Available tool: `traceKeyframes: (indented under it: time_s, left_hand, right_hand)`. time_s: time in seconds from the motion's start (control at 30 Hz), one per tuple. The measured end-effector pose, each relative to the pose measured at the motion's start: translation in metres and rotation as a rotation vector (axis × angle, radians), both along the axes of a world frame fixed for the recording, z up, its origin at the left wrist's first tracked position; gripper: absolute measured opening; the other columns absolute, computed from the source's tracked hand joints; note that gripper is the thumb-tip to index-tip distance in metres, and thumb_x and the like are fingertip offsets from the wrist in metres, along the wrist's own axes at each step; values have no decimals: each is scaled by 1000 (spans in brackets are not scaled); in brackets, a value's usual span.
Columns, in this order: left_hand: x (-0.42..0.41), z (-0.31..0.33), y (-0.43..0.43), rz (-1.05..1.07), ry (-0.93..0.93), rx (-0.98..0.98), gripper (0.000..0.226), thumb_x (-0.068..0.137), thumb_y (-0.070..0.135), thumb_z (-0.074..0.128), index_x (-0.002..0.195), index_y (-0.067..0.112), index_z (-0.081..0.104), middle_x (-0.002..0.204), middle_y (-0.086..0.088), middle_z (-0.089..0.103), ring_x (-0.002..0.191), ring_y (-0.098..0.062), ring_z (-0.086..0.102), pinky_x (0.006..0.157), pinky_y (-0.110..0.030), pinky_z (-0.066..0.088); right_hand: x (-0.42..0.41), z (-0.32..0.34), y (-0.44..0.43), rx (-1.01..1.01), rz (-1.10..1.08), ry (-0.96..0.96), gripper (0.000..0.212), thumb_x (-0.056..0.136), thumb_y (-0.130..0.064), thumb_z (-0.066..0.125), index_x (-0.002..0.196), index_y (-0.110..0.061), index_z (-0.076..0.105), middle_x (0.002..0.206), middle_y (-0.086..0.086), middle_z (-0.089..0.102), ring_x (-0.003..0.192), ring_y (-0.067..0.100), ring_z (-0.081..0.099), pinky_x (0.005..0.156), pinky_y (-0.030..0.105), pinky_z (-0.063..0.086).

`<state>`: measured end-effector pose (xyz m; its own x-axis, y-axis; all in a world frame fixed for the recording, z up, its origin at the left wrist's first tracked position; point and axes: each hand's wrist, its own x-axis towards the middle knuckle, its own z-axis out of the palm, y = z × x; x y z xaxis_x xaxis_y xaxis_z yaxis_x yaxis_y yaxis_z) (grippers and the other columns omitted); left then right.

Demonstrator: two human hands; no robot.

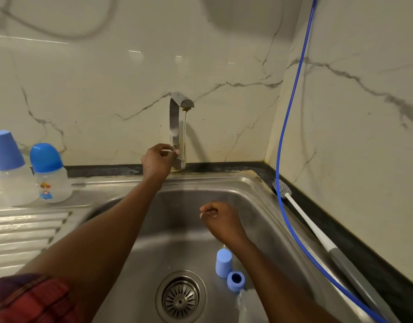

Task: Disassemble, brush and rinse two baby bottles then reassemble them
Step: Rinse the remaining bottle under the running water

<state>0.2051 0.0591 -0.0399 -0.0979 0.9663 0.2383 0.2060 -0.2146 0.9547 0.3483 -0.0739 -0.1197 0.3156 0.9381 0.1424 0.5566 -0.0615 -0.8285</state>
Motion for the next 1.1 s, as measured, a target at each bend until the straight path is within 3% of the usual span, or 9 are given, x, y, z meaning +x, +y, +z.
traceKeyframes:
  time_s: [0.1,0.23,0.37,0.53,0.67,0.77,0.83,0.93,1.1]
  left_hand:
    - [-11,-11,-18,-7,38,0,53,87,35,73,133,20,52,116,-1,61,105,-20,60,94,-43,53]
    - [-20,-50,-73,-37,185,10,14,92,23,67,100,15,61,95,-4,65,88,-21,63,75,-31,53]
    - [-4,-77,-135,-804,775,-125,15,88,20,72,102,13,70,99,-6,71,64,0,61,61,-19,52]
    - [46,-80,-205,-1287,1001,93,72,81,32,79,143,24,43,145,4,48,131,-15,46,113,-28,33]
    - [65,-73,-219,-1258,1409,401,46,96,37,60,126,6,44,126,-15,48,109,-29,47,111,-45,33]
    - [62,-76,-203,-1271,1264,185,75,87,39,72,148,17,35,149,-7,43,132,-27,44,115,-44,34]
    - [49,-68,-179,-1198,1137,5,72,79,41,80,138,25,43,134,0,56,120,-25,57,104,-43,47]
    - [5,-50,-129,-968,998,-197,51,79,38,79,117,21,49,114,-2,59,91,-19,63,76,-35,57]
    - [-60,-78,-87,-526,-73,-387,40,84,19,74,112,10,47,122,-19,53,105,-34,62,83,-44,59]
  right_hand:
    - [6,4,1,-83,-33,0,13,87,-20,60,91,-25,71,93,-5,70,93,18,66,84,31,55]
    - [11,12,-4,-156,-101,-49,20,89,-21,57,99,-24,74,105,-4,71,100,18,65,87,31,53]
    - [10,13,-7,-109,-124,60,14,86,-19,60,88,-27,71,96,-1,72,93,22,68,87,39,57]
    - [11,13,-7,-56,-121,93,15,88,-17,59,85,-29,67,94,-1,72,89,22,69,83,37,58]
    - [13,10,-5,-46,-118,81,17,88,-16,58,85,-29,68,97,-1,73,91,22,69,86,38,57]
    - [14,12,-5,31,-144,69,20,90,-14,55,93,-26,70,95,-6,71,89,12,66,81,26,55]
    - [17,17,-8,204,-220,13,18,91,-13,56,97,-22,71,89,-10,67,81,3,60,72,13,47]
    - [19,22,-13,416,-342,59,16,91,-13,56,100,-22,67,90,-9,66,83,8,62,76,28,54]
    - [4,15,-4,176,-240,142,35,94,-33,61,125,-17,55,115,3,63,98,19,60,73,26,46]
